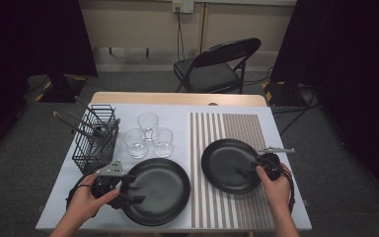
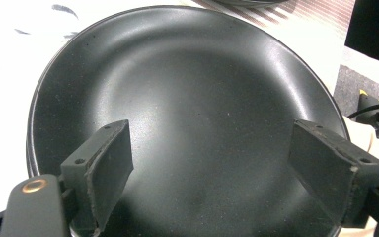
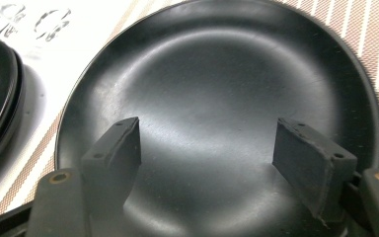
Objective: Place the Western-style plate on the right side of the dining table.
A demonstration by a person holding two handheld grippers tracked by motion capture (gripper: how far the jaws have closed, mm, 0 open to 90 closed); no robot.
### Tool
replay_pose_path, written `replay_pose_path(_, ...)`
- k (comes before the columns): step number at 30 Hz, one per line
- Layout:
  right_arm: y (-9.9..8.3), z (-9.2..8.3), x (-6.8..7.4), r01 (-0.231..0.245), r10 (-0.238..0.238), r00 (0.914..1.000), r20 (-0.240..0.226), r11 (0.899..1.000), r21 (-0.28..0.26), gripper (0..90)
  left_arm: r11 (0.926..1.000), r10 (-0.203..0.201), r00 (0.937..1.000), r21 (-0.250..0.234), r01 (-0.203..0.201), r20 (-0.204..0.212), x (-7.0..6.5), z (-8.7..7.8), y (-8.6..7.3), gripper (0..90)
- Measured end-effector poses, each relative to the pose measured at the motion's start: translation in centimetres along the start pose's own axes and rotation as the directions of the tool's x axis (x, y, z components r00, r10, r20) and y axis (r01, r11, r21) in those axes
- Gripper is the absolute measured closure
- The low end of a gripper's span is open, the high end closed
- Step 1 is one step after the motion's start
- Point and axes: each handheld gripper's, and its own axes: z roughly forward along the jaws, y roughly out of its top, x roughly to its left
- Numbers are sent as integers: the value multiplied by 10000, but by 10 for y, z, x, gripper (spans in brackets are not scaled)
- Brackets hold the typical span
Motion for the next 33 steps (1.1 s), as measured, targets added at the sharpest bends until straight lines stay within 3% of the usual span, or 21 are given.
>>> replay_pose_path(8,1,4,7,234,-233,9996,-178,9997,60,212,10000,9,10000,-19,-9,4,1,-1,-1,171)
replay_pose_path(13,1,5,8,49,-51,9997,-242,10000,-71,194,10000,-64,10000,-65,64,-39,0,-3,-2,171)
replay_pose_path(25,6,13,19,716,-698,9964,-481,9968,362,170,9999,-154,9996,-56,152,-227,-1,-13,-2,171)
replay_pose_path(33,9,18,25,984,-954,9919,-840,9946,327,172,9998,-190,9995,54,192,-266,-1,-16,-1,170)
